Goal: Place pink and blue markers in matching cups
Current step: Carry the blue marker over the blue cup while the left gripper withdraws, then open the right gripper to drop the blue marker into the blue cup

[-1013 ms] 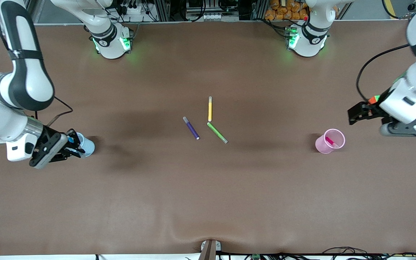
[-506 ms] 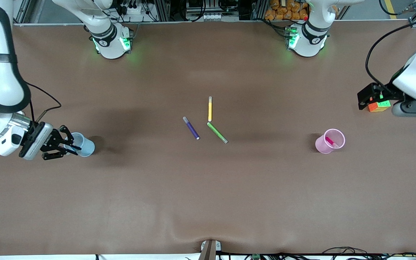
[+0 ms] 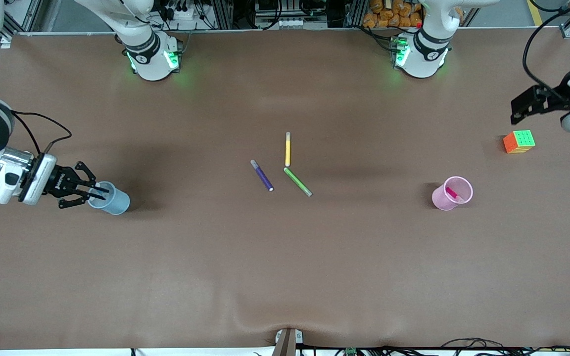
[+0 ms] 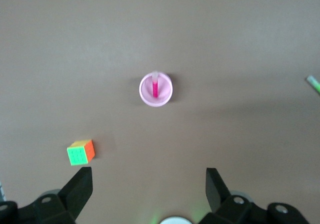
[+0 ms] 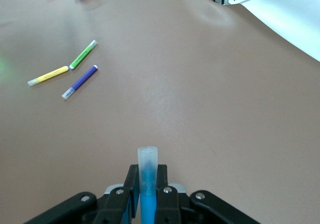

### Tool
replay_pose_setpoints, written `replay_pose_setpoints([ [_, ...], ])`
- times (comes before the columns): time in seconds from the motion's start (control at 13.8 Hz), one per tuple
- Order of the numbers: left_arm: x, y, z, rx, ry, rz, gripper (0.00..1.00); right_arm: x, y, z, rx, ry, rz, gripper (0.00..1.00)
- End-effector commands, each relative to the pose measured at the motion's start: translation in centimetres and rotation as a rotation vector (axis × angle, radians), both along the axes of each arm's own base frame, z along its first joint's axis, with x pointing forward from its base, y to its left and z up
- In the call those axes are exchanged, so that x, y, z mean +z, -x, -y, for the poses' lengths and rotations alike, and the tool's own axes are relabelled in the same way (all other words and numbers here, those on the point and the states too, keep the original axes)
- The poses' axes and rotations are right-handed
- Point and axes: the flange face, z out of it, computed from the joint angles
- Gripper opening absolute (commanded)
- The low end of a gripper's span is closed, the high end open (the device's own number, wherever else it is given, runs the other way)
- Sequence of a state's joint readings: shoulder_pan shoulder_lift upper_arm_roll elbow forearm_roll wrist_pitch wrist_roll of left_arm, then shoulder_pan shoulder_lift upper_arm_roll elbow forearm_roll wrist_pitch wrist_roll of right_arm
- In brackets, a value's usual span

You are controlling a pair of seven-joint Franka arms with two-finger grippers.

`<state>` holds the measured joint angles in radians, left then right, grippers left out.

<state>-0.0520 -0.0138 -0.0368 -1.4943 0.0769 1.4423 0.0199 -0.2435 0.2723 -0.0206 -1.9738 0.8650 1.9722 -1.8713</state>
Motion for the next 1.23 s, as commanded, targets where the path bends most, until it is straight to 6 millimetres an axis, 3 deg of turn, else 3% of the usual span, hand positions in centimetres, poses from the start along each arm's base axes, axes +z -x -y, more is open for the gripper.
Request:
replay_pose_setpoints([
  [0.0,0.7,3.6,-0.5,-0.010,0.014,-0.027,1.00,-1.8,0.7,0.9,0.019,-0.044,0.019,0.07],
  [0.22,0.6,3.2,-2.3,0.020,0.022,0.009,1.00,-3.7,0.8,1.6,0.034,-0.049,0.020,0.07],
  [0.43,0.9,2.4,-4.1,0.028,0.092,0.052,1.00,-4.4,0.9,2.2,0.026,-0.047,0.017,0.08],
  [0.51,1.0,2.3,-4.6,0.042,0.118,0.056,1.00,-4.8,0.9,2.2,0.028,-0.047,0.015,0.17],
  [0.58,0.8,2.2,-4.5,0.041,0.114,0.056,1.00,-5.0,0.9,2.3,0.036,-0.045,0.024,0.37],
  [0.65,0.7,2.1,-4.4,0.040,0.109,0.053,1.00,-5.3,0.8,2.3,0.037,-0.049,0.020,0.99],
  [0.87,0.6,2.1,-4.2,0.050,0.100,0.051,1.00,-4.9,0.6,2.1,0.025,-0.051,0.006,1.00],
  [1.16,0.3,2.0,-4.3,0.055,0.082,0.046,1.00,-3.0,-0.3,1.7,-0.054,-0.041,-0.066,1.00],
])
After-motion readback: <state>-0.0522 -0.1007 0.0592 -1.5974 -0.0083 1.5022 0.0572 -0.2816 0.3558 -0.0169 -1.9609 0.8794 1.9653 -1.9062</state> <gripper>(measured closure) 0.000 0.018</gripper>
